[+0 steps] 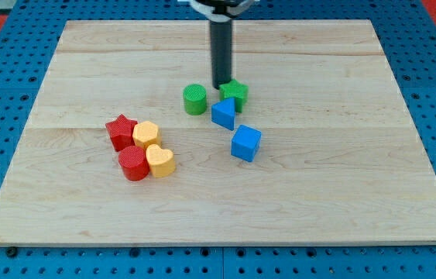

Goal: Nudge the green circle down a bit

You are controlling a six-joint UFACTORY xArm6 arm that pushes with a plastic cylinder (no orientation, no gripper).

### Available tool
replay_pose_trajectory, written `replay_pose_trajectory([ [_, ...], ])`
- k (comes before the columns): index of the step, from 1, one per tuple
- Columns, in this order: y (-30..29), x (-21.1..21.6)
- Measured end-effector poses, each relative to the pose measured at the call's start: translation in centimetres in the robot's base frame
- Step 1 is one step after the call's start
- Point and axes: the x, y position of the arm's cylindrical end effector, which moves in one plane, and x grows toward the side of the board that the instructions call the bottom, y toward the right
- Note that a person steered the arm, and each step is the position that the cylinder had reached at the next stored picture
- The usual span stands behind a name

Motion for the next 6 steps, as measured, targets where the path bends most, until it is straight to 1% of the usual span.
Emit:
replay_pose_trajectory([
  [2,0.5,2.1],
  [3,0.9,4.0],
  [4,-1.4,2.8],
  [5,-1.7,1.2],
  [6,-3.8,1.5],
])
